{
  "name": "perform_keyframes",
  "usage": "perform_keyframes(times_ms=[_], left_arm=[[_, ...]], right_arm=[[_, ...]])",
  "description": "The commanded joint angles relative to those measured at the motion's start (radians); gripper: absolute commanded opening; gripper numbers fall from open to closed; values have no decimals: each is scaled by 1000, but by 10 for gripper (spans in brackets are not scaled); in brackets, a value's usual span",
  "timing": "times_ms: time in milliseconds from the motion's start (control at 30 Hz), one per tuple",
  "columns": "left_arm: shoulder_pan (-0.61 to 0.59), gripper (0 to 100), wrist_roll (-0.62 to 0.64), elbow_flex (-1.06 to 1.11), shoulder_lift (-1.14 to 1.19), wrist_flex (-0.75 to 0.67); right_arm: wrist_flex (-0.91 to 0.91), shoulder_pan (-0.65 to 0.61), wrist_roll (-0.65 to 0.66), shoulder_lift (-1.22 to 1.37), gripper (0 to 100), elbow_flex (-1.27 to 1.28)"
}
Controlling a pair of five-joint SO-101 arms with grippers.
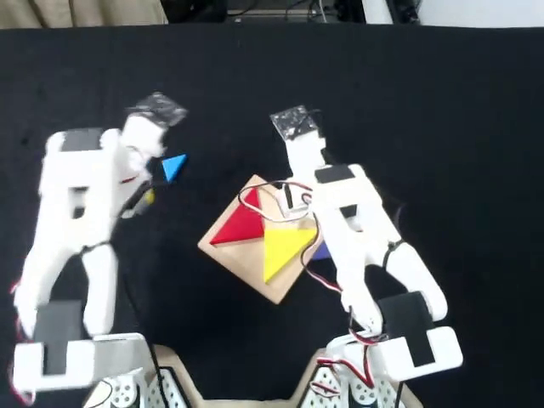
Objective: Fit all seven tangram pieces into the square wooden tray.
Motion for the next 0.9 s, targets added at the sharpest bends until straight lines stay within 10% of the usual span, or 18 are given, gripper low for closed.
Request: perform_keyframes(times_ms=[0, 400, 867], left_arm=[[-59, 102, 133, 180, -152, -172], [-87, 102, 692, 800, -497, -729], [-79, 98, 717, 1026, -652, -953]], right_arm=[[9, -17, 71, 19, 184, -81], [75, -18, 172, 278, 152, -240], [5, -169, 707, 344, 15, -414]])
